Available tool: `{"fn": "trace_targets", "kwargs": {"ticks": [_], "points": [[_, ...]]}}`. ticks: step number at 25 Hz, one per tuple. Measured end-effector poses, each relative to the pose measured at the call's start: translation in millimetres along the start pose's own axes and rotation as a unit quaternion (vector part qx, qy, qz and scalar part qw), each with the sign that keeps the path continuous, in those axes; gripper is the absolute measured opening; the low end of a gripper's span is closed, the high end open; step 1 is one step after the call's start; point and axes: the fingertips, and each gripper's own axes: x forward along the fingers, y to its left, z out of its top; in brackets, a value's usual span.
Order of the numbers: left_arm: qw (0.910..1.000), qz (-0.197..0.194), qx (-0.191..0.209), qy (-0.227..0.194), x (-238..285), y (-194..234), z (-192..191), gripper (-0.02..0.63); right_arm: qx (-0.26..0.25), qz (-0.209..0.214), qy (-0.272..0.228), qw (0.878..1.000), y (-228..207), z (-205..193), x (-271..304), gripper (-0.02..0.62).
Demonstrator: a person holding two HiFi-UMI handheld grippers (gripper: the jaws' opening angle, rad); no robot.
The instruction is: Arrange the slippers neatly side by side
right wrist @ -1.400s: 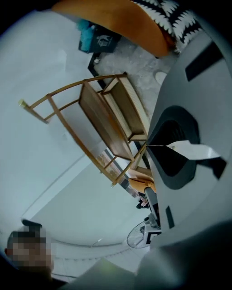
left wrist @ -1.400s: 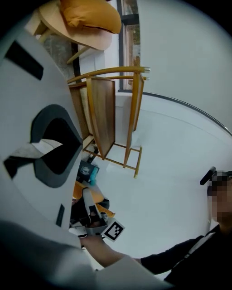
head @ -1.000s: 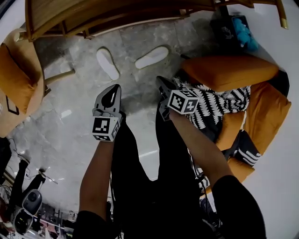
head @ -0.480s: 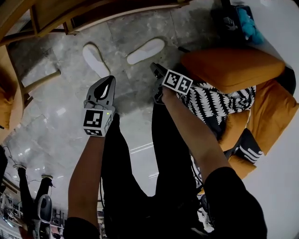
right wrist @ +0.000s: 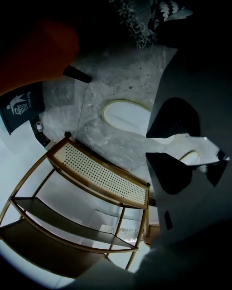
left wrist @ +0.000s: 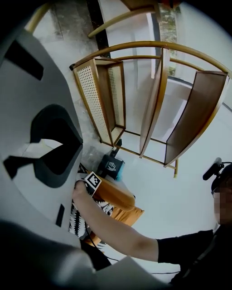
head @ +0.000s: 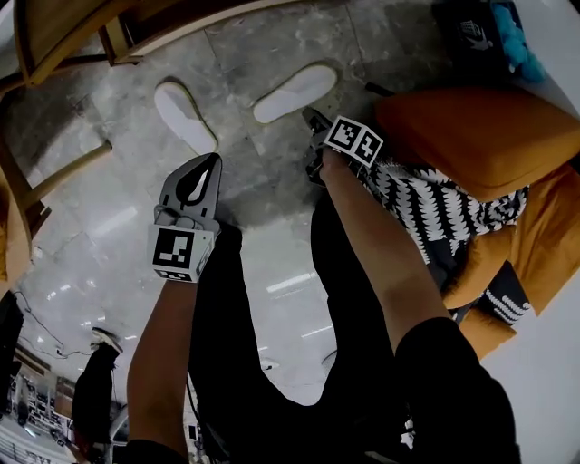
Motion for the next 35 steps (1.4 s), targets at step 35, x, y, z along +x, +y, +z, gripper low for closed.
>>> {"fn": "trace_targets", "kwargs": {"ticks": [35], "points": [[0.9974, 0.016, -0.067, 0.022, -1.0, 33.7, -84.9, 0.015, -0.138, -0.06, -0.007, 0.989, -12.3, 24.4, 59.9, 0.041]]}}
